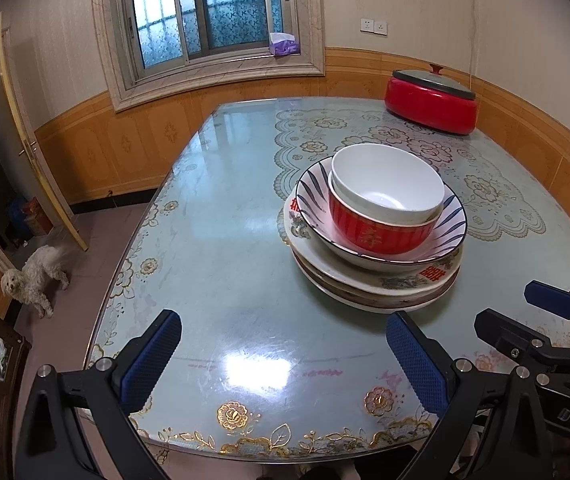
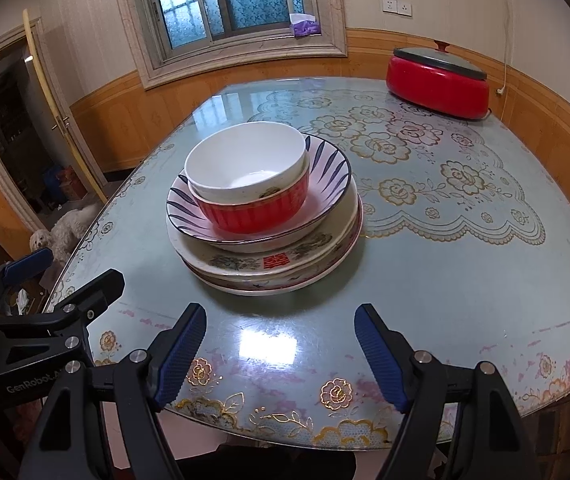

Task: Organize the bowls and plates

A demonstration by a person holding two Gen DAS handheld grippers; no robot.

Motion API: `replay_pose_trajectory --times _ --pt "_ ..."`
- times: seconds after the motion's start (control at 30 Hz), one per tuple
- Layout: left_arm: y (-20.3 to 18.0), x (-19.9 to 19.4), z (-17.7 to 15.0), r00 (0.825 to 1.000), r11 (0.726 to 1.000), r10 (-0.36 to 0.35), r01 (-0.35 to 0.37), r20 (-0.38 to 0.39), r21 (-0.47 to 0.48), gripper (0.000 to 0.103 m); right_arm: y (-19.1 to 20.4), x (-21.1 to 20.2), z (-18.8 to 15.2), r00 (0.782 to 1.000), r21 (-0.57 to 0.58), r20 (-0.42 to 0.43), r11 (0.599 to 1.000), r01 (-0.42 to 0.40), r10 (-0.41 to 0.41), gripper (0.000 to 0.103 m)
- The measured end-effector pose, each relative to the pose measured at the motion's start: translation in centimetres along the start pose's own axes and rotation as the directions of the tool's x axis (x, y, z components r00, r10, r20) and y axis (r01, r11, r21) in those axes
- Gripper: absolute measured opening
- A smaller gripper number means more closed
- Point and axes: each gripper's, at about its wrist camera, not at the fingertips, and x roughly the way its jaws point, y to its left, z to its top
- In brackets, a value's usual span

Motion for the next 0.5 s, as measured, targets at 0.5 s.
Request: replay_pose_trajectory --times 0.5 --pt "0.13 0.46 0.14 1.0 1.0 -0.004 0.004 -0.007 0.004 0.103 0.04 0.53 0.45 1.0 0.007 -0.006 1.0 -0.001 0.001 0.078"
